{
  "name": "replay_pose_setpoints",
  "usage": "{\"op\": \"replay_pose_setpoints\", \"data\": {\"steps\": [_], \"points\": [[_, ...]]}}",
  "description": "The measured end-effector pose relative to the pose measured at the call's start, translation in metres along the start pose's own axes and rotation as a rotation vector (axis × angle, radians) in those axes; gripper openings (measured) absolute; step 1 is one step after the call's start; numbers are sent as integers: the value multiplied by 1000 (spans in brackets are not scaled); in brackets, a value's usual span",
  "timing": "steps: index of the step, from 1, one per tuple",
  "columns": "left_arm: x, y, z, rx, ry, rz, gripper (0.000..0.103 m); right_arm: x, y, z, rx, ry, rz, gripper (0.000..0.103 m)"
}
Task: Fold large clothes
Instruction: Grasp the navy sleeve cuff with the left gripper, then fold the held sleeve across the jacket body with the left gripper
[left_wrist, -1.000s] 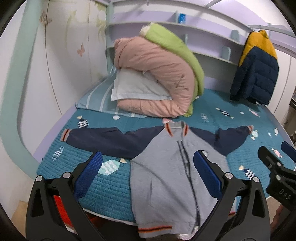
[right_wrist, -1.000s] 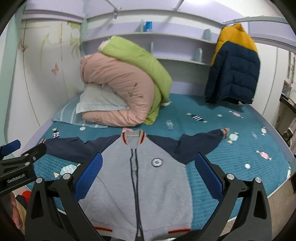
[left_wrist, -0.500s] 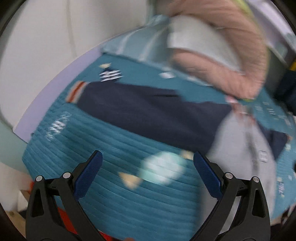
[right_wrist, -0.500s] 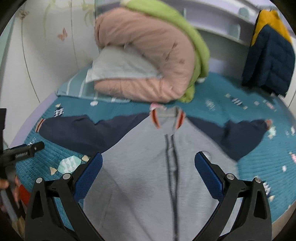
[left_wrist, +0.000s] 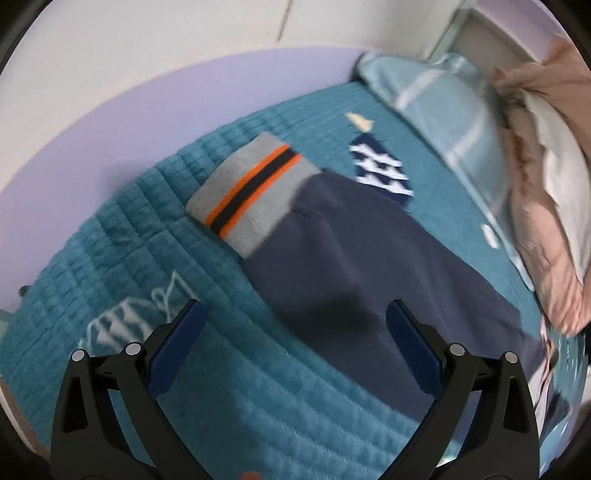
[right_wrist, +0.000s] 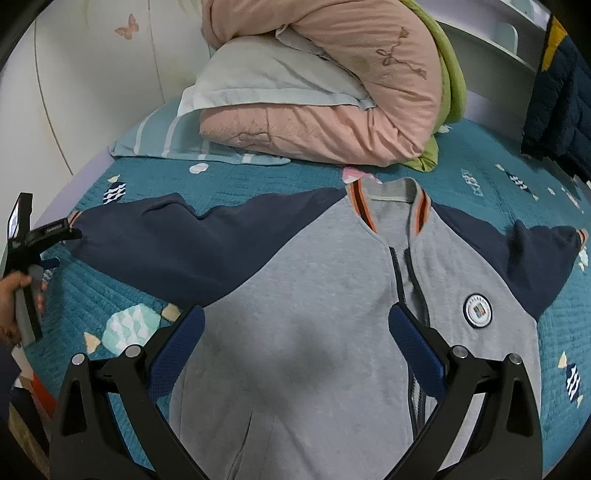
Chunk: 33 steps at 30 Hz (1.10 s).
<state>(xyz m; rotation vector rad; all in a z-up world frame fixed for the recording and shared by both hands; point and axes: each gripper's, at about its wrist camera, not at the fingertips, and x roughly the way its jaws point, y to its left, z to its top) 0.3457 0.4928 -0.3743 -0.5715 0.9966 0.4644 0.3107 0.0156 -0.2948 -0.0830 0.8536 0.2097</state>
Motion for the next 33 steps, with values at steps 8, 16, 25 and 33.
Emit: {"op": "replay_pose_setpoints", "data": {"steps": [8, 16, 25, 33], "points": [[10, -15, 14, 91, -43, 34, 98, 19, 9, 10, -29, -39, -103, 96], [13, -14, 26, 28, -47, 3, 62, 37, 13, 11, -34, -21, -85, 96], [-44, -20, 28, 6, -134, -298, 25, 67, 22, 10, -18, 14, 38, 96], [-117, -57, 11, 44, -233, -410, 25, 103, 35, 17, 84, 101, 295, 56]]}}
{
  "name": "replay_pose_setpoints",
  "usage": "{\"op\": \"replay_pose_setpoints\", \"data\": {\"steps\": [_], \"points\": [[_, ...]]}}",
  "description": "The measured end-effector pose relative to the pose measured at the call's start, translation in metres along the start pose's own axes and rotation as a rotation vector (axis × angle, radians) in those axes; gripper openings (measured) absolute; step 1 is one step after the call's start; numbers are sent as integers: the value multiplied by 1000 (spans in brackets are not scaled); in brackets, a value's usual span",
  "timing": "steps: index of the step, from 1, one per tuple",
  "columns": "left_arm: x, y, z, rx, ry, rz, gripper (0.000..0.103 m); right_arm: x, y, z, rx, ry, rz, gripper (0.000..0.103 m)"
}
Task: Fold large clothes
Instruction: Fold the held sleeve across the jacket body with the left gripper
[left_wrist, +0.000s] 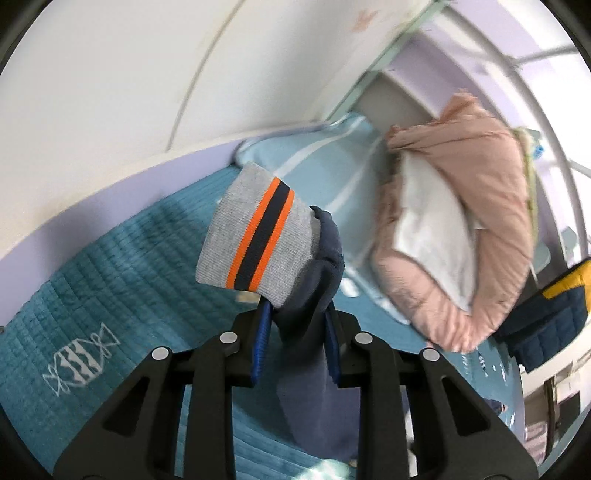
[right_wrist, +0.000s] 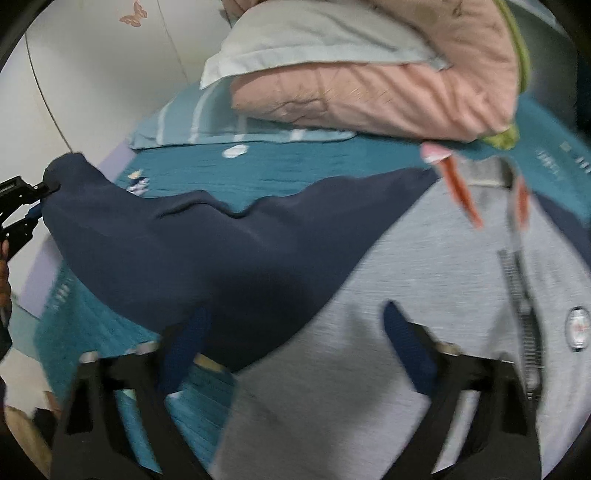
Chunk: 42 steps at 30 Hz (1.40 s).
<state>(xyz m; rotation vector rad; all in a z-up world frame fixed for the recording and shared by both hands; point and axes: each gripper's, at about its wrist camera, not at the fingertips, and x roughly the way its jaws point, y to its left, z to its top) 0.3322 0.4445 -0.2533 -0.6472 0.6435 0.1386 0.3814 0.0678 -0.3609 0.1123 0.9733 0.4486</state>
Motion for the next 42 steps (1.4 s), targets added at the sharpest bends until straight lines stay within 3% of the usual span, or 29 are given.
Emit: {"op": "replay_pose_setpoints", "data": {"steps": [1, 2, 3, 5, 6, 10, 13, 15, 17, 22, 27, 31, 34, 36, 37, 42], "points": [[-8, -15, -2, 27, -17, -4, 25, 9, -1, 1, 21, 25, 25, 49], [-14, -26, -3, 42, -29, -9, 25, 15, -1, 1, 33, 40, 39, 31], [-20, -40, -5, 55, -39, -16, 25, 24, -2, 1, 44, 60, 49, 21], [-28, -67, -10, 92, -54, -40, 25, 48, -8, -3, 78, 124, 61, 19], [-31, -82, -14, 108, -60, -55, 25, 51, -11, -3, 88, 114, 76, 16], [-32, -147, -29, 165, -55, -121, 25, 41, -24, 8, 135, 132, 202, 20], [-19, -205, -48, 218, -28, -172, 25, 2, -60, 11, 187, 75, 214, 21], [-2, -244, -66, 247, 5, -208, 25, -26, -89, 12, 194, 38, 181, 26], [19, -283, -90, 262, 56, -258, 25, -65, -134, 11, 200, -11, 93, 30], [87, -372, -175, 374, 163, -254, 25, -141, -252, -8, 258, -99, -152, 37], [142, -412, -258, 495, 274, -202, 25, -188, -356, -49, 424, -137, -315, 38], [190, -416, -310, 549, 423, -158, 26, -214, -416, -81, 509, -143, -379, 38], [209, -415, -330, 570, 505, -141, 28, -221, -451, -91, 583, -157, -393, 40], [210, -417, -338, 577, 525, -159, 40, -226, -471, -91, 623, -182, -388, 44], [208, -418, -339, 570, 541, -189, 52, -229, -482, -90, 649, -200, -381, 44], [181, -436, -335, 542, 537, -363, 70, -238, -533, -78, 769, -296, -342, 48]]}}
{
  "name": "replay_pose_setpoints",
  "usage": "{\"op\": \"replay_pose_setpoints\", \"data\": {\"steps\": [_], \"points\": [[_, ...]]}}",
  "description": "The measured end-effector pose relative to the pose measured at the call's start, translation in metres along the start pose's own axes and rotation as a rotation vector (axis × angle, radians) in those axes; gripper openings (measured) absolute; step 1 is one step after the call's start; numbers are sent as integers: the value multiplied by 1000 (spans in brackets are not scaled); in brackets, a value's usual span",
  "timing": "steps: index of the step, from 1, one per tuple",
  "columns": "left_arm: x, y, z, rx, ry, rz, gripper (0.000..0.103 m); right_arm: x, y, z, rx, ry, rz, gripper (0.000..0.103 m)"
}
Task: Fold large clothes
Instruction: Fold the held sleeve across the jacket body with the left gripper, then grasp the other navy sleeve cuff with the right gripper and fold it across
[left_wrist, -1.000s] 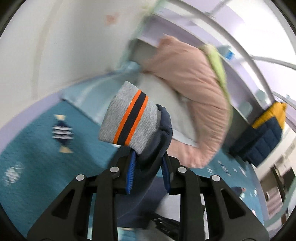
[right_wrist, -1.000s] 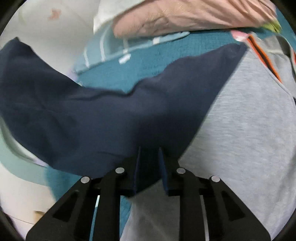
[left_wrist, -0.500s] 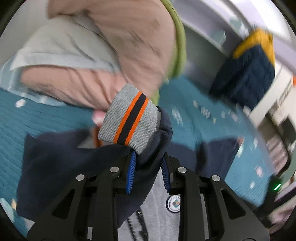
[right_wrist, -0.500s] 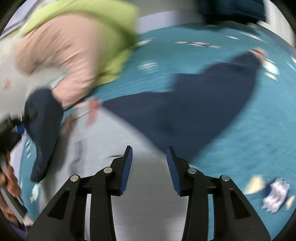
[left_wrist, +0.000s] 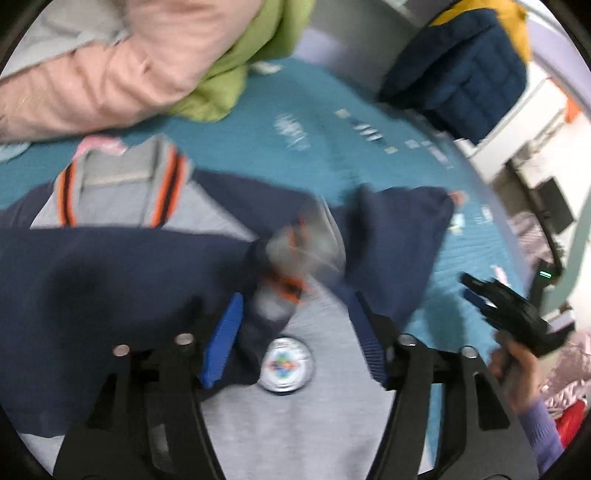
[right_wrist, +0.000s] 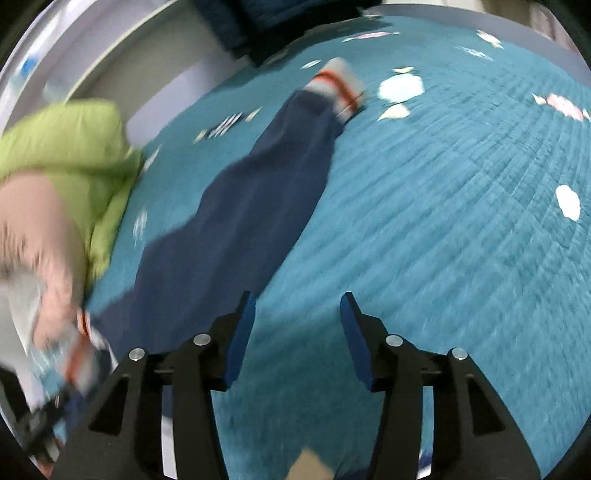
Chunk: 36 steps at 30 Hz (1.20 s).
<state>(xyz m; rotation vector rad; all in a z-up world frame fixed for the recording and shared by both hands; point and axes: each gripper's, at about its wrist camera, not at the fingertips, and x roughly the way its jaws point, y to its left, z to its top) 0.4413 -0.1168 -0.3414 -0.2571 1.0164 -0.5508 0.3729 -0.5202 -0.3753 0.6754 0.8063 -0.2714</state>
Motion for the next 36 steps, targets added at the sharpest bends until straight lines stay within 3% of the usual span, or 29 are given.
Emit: {"op": "replay_pose_setpoints", "data": {"steps": [2, 3, 4, 6, 7, 10, 12, 17, 19, 21, 22, 25, 29, 32, 36], "points": [[-3, -13, 6, 12, -19, -62, 76, 10, -8, 16, 38, -17, 11, 49], [-3, -23, 10, 35, -36, -58, 76, 13, -10, 22, 55, -22, 15, 49], [-4, -29, 10, 63, -48, -10, 80, 20, -13, 30, 80, -30, 21, 49], [9, -35, 11, 108, -28, 196, 80, 30, -18, 46, 136, -31, 17, 49], [15, -34, 10, 119, -8, 253, 80, 35, -21, 52, 170, -30, 24, 51], [36, -21, 0, 87, 73, 247, 80, 53, -37, 72, 303, -57, 49, 53], [52, -13, -9, 86, 120, 317, 80, 60, -40, 81, 308, -79, 47, 55], [67, -14, -15, 106, 125, 341, 84, 80, -32, 98, 274, -71, 125, 57], [71, -15, -13, 107, 135, 350, 86, 87, -25, 103, 245, -54, 150, 53], [78, -14, -12, 113, 138, 355, 87, 96, -19, 106, 231, -1, 184, 10], [78, -14, -12, 122, 142, 357, 87, 91, -14, 107, 218, -11, 178, 10], [75, -11, -8, 109, 145, 327, 88, 51, 15, 106, 73, -119, 159, 9], [33, -2, -2, 3, 60, 168, 88, -21, 78, 85, -140, -261, 196, 9], [-11, 13, 1, -20, -7, 222, 88, -64, 138, 50, -305, -324, 240, 9], [-69, 58, 5, -103, -58, 322, 88, -95, 246, -32, -566, -343, 290, 10]]}}
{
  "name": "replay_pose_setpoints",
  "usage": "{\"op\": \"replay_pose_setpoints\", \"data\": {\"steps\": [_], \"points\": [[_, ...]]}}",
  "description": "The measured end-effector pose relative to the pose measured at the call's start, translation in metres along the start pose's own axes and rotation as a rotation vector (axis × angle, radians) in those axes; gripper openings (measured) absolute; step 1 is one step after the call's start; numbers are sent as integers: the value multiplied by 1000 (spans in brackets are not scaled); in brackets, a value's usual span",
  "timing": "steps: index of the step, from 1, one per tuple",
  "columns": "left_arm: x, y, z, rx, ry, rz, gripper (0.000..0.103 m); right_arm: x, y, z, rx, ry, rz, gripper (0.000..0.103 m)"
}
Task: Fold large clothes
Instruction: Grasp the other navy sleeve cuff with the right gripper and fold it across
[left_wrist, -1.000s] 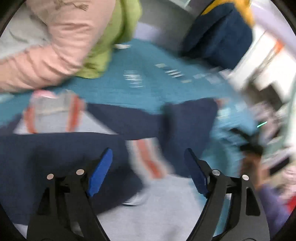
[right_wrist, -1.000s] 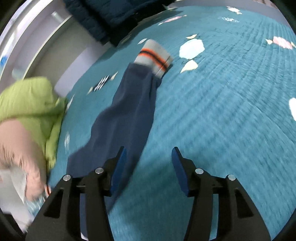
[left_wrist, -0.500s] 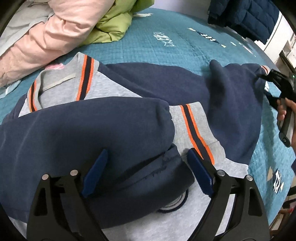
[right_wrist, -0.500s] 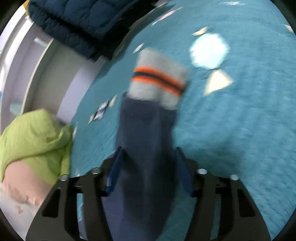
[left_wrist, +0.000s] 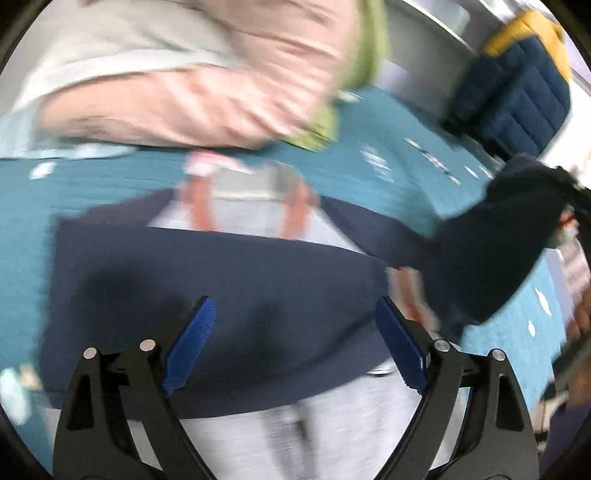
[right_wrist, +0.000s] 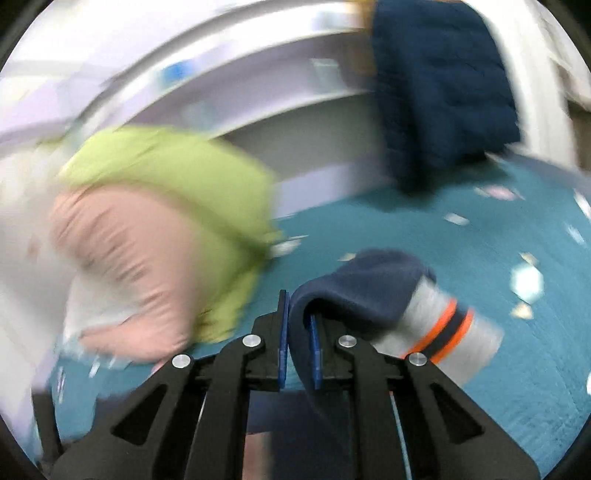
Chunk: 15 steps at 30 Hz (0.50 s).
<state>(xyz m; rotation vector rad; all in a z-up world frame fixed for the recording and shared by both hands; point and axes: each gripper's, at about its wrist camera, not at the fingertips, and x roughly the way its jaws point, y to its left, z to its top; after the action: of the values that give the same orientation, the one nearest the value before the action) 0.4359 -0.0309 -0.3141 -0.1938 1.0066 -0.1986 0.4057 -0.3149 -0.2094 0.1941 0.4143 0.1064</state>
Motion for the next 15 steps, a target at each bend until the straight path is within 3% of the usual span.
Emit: {"op": "replay_pose_setpoints", "data": {"steps": [2, 4, 10, 13, 15], "points": [[-23, 32, 4, -35, -32, 50, 88, 9, 70, -16, -97, 31, 73, 10], [-48, 66, 6, -74, -59, 112, 88, 25, 121, -35, -115, 81, 145, 10], [-98, 144, -7, -146, -88, 239, 88, 86, 254, -138, -163, 330, 286, 13], [-108, 174, -19, -184, -73, 261, 88, 122, 287, -189, -218, 522, 280, 30], [-109, 186, -24, -203, -60, 259, 88, 134, 292, -208, -222, 630, 277, 51]]}}
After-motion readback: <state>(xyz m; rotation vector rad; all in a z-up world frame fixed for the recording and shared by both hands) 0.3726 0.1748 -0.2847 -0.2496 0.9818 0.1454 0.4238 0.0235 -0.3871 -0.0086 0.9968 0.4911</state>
